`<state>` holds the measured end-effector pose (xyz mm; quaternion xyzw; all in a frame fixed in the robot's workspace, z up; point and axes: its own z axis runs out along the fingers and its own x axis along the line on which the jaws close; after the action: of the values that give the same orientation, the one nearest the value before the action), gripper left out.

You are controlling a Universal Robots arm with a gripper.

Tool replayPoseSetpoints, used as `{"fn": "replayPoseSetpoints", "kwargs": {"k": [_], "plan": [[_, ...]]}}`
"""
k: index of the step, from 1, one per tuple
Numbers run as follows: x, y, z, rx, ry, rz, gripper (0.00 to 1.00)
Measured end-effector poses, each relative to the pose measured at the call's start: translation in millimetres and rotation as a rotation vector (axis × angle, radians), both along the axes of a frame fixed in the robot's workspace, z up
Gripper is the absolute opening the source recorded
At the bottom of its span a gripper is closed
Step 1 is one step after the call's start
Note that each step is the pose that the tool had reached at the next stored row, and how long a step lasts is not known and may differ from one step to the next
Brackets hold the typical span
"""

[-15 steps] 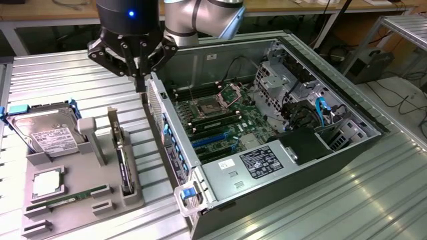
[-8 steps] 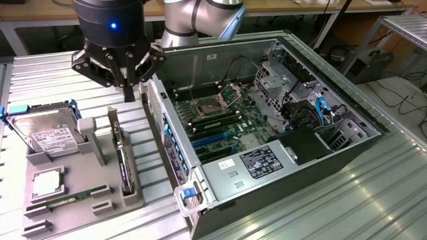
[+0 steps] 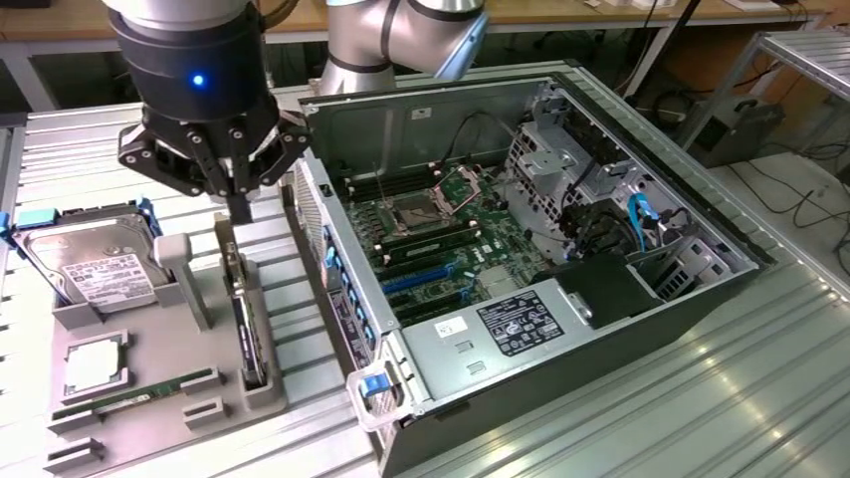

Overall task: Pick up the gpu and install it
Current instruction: 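Reach for the gpu, then pick up the gpu and move the gpu toward the slot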

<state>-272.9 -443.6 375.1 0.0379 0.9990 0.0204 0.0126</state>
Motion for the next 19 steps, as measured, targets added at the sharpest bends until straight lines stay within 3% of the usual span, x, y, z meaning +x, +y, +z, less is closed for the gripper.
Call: {"fn": "replayPoseSetpoints", "kwargs": {"k": [8,19], "plan": [[-17.4,-8.3,-8.6,-0.0032,0.001,0.0,0.11],[-17.6,-8.4,-8.6,-0.0033,0.0011,0.0,0.11]]}}
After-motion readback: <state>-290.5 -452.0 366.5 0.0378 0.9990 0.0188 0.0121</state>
